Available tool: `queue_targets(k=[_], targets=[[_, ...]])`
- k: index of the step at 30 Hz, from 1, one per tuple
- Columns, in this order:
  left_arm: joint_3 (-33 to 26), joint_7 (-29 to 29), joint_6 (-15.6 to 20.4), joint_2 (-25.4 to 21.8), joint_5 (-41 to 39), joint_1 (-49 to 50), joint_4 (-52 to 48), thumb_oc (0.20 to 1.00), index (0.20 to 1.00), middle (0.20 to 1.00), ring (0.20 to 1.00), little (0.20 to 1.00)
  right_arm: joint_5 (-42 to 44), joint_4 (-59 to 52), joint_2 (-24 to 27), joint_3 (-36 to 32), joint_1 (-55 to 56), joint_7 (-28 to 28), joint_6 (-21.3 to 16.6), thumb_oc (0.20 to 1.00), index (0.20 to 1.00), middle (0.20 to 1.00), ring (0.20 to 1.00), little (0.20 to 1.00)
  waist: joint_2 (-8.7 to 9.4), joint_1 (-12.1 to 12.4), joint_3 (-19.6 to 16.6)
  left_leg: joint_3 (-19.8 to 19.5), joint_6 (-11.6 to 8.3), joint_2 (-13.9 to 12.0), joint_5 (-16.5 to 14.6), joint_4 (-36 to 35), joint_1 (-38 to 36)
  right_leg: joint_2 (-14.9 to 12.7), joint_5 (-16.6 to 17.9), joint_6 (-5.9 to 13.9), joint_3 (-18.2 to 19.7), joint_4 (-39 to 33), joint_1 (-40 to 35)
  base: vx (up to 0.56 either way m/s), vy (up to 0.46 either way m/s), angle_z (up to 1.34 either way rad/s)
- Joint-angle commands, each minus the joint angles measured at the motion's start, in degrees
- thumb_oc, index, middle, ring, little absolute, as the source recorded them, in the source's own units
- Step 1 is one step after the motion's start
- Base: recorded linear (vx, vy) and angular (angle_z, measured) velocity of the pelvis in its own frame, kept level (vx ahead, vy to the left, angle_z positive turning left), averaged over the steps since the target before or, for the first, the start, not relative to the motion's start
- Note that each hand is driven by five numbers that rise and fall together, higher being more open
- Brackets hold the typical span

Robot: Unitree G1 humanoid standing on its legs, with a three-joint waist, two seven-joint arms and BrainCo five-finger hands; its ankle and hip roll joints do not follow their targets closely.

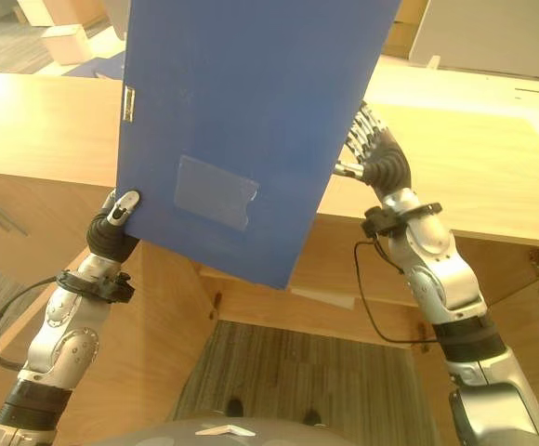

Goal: Put the empty folder in the office cabinet

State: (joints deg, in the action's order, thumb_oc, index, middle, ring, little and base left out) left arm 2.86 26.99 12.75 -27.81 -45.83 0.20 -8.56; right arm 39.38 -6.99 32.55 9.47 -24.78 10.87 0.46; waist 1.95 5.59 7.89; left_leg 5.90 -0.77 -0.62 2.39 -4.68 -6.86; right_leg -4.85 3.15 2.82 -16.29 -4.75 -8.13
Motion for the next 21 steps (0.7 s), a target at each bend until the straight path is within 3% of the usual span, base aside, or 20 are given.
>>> queue_targets(k=[1,11,21], targets=[[-0.67,-0.33,4.66,-2.36,1.54,-1.75,-0.36,0.2,0.2,0.2,0.2,0.2,0.8,1.17,0.27,-1.44,0.82,-0.19,0.65,1.0,1.0,1.0,1.0,1.0,0.71,1.22,-3.4,-1.77,-0.07,-1.57,-3.68,-0.32,-0.67,-5.48,0.55,5.89,3.31,-0.25,0.14,0.0,0.0,0.0],[0.8,-0.74,5.26,-2.55,3.1,-2.39,1.4,0.2,0.2,0.2,0.2,0.2,3.13,1.47,-1.26,1.99,-2.89,-0.38,3.94,1.0,1.0,1.0,1.0,1.0,0.81,1.93,-3.6,-1.89,-0.11,-1.66,-3.5,-0.32,-0.59,-5.49,0.58,5.77,2.97,-0.25,0.05,0.0,0.0,0.0],[2.71,-1.89,5.18,-2.05,3.49,-3.86,1.75,0.2,0.2,0.2,0.2,0.2,2.47,1.01,-3.64,5.18,-4.1,-0.96,4.74,1.0,1.0,1.0,1.0,1.0,0.62,1.98,-3.78,-1.88,-0.17,-1.68,-3.4,-0.32,-0.61,-5.53,0.56,5.72,2.95,-0.25,0.03,0.0,0.0,0.0]])
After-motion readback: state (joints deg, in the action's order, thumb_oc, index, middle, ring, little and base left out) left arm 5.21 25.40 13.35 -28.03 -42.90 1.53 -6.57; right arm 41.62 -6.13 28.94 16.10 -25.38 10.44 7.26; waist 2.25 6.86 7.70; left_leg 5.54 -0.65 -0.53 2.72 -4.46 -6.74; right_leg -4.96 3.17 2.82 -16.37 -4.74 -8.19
